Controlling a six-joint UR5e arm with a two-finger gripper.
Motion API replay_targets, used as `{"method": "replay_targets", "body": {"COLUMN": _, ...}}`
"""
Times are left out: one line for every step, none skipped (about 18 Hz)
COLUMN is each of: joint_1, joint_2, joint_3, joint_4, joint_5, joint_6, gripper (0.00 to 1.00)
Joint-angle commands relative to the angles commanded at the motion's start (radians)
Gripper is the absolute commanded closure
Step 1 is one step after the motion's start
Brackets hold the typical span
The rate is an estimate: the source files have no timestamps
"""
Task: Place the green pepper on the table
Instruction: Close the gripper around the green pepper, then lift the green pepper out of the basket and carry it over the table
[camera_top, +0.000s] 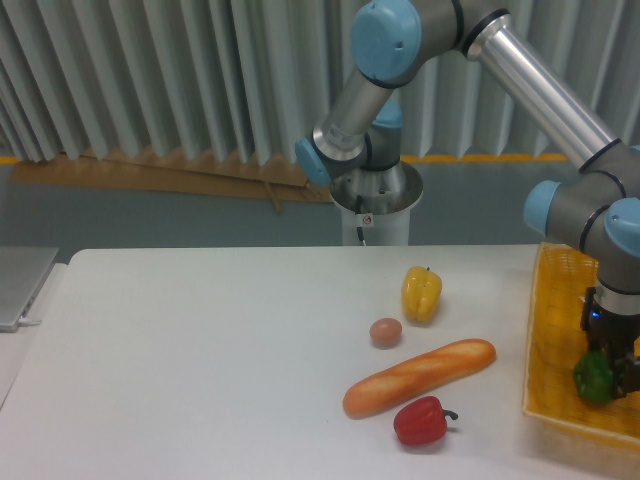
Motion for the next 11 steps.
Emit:
{"method": "replay_targets", "body": {"joint_1": 0.000, "joint_2": 0.000, "joint_3": 0.000, "joint_4": 0.000, "joint_5": 0.000, "joint_6": 0.000, "gripper": 0.45}}
{"method": "replay_targets", "body": {"joint_1": 0.000, "joint_2": 0.000, "joint_3": 0.000, "joint_4": 0.000, "joint_5": 0.000, "joint_6": 0.000, "gripper": 0.49}}
{"method": "replay_targets", "body": {"joint_1": 0.000, "joint_2": 0.002, "joint_3": 0.000, "joint_4": 0.000, "joint_5": 0.000, "joint_6": 0.000, "gripper": 0.49}}
{"method": "replay_targets", "body": {"joint_1": 0.000, "joint_2": 0.003, "joint_3": -0.002, "joint_4": 0.000, "joint_5": 0.000, "joint_6": 0.000, "gripper": 0.49}}
{"method": "replay_targets", "body": {"joint_1": 0.000, "joint_2": 0.005, "joint_3": -0.003, "joint_4": -0.002, "joint_5": 0.000, "joint_6": -0.003, "gripper": 0.49}}
{"method": "replay_targets", "body": {"joint_1": -0.002, "joint_2": 0.009, "joint_3": -0.005, "joint_4": -0.003, "joint_5": 0.000, "joint_6": -0.003, "gripper": 0.49}}
{"method": "replay_targets", "body": {"joint_1": -0.002, "joint_2": 0.011, "joint_3": -0.005, "joint_4": -0.003, "joint_5": -0.002, "joint_6": 0.000, "gripper": 0.49}}
{"method": "replay_targets", "body": {"joint_1": -0.002, "joint_2": 0.015, "joint_3": -0.005, "joint_4": -0.008, "joint_5": -0.003, "joint_6": 0.000, "gripper": 0.49}}
{"method": "replay_targets", "body": {"joint_1": -0.003, "joint_2": 0.024, "joint_3": -0.009, "joint_4": -0.009, "joint_5": -0.003, "joint_6": 0.000, "gripper": 0.49}}
{"method": "replay_targets", "body": {"joint_1": -0.011, "joint_2": 0.029, "joint_3": -0.015, "joint_4": -0.011, "joint_5": 0.000, "joint_6": -0.002, "gripper": 0.49}}
{"method": "replay_targets", "body": {"joint_1": -0.023, "joint_2": 0.044, "joint_3": -0.027, "joint_4": -0.012, "joint_5": 0.003, "joint_6": -0.003, "gripper": 0.49}}
